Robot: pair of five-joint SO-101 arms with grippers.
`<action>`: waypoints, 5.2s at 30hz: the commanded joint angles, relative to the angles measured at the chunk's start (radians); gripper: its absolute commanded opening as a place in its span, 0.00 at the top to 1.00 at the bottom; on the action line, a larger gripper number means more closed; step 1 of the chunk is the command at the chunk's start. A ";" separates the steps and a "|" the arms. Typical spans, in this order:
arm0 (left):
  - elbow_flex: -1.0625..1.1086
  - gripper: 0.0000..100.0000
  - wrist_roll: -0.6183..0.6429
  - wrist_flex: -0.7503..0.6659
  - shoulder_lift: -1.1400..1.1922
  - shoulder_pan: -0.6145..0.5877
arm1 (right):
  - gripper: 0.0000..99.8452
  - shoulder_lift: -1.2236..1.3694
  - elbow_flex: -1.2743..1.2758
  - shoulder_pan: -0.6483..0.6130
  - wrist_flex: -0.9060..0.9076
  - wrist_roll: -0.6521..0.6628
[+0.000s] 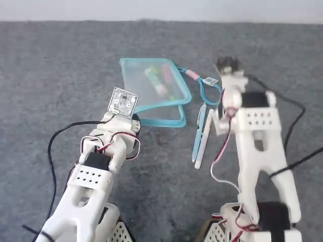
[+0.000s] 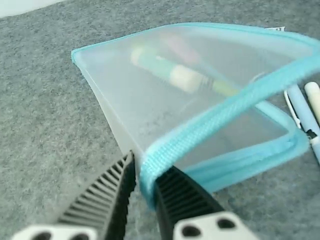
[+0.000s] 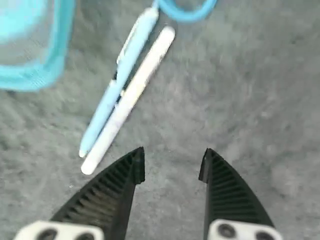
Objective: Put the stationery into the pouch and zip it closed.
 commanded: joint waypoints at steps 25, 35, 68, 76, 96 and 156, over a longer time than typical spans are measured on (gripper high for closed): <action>-0.015 0.99 -0.008 -0.026 0.002 0.008 | 0.82 0.016 0.373 -0.196 -0.478 -0.155; -0.015 0.99 -0.009 -0.026 0.002 0.008 | 0.82 0.114 0.371 -0.188 -0.506 -0.152; -0.001 0.99 -0.011 -0.026 -0.006 0.008 | 0.81 0.157 0.072 0.145 -0.291 -0.035; -0.002 0.99 -0.011 -0.026 -0.006 0.008 | 0.81 0.349 0.064 0.139 -0.292 -0.035; -0.002 0.99 -0.008 -0.031 -0.006 0.008 | 0.99 0.056 0.069 0.139 -0.116 -0.023; -0.002 0.99 -0.011 -0.034 -0.002 0.008 | 0.82 0.806 -1.252 -0.513 0.437 -0.006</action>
